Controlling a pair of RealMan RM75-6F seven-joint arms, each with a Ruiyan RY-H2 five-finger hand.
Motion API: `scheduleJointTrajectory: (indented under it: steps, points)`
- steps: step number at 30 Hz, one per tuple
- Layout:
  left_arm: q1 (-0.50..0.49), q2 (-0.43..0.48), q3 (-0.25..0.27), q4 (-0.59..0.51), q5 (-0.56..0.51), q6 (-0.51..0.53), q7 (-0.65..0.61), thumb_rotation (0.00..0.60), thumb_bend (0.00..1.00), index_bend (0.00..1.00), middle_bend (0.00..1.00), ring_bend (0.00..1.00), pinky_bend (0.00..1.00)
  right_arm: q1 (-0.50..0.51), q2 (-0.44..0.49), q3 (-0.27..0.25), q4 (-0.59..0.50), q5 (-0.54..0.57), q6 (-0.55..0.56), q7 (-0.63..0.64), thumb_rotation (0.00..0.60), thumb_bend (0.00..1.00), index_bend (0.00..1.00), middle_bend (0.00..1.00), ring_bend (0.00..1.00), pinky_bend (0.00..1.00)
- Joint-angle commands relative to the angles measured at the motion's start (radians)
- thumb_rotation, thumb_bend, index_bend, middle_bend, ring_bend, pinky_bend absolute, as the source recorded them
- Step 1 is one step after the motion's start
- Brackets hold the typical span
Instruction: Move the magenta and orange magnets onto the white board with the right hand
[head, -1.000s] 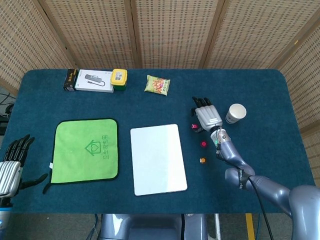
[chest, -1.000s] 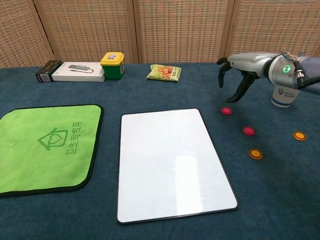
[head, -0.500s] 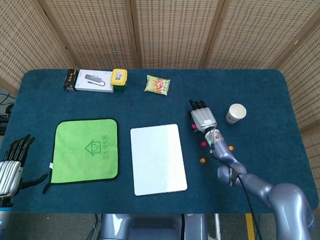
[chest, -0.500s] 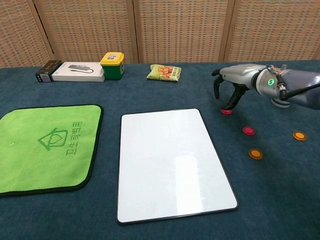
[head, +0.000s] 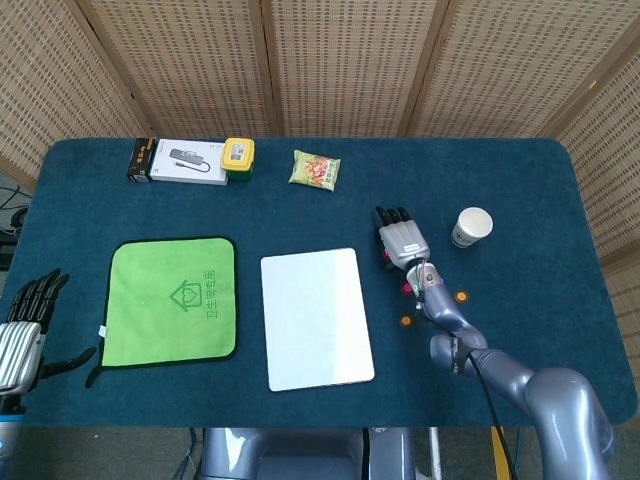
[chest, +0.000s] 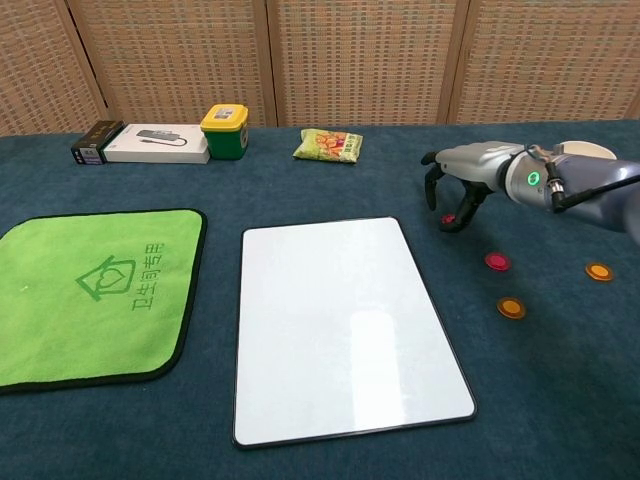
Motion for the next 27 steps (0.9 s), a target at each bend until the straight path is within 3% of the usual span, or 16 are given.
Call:
scheduleJointTrajectory:
  steps: [1, 15, 20, 27]
  points:
    - [0.000, 0.000, 0.000, -0.001, -0.001, 0.001, -0.001, 0.600, 0.01, 0.00, 0.00, 0.00, 0.00, 0.002, -0.004, -0.003, 0.010, -0.002, -0.003, -0.004, 0.600, 0.34, 0.41, 0.00, 0.00, 0.00]
    - [0.001, 0.001, 0.000, -0.001, -0.001, 0.001, -0.008, 0.600, 0.01, 0.00, 0.00, 0.00, 0.00, -0.003, -0.017, -0.012, 0.053, 0.006, -0.032, -0.008, 0.600, 0.34, 0.42, 0.00, 0.00, 0.00]
    - [0.001, 0.001, -0.001, -0.001, -0.002, 0.001, -0.008, 0.600, 0.01, 0.00, 0.00, 0.00, 0.00, -0.001, -0.025, -0.011, 0.066, 0.004, -0.031, -0.006, 0.600, 0.38, 0.54, 0.00, 0.00, 0.00]
    - [0.000, 0.002, 0.000, -0.003, -0.004, -0.002, -0.010, 0.600, 0.01, 0.00, 0.00, 0.00, 0.00, -0.006, -0.015, -0.006, 0.052, -0.010, -0.020, 0.012, 0.600, 0.41, 0.57, 0.00, 0.00, 0.00]
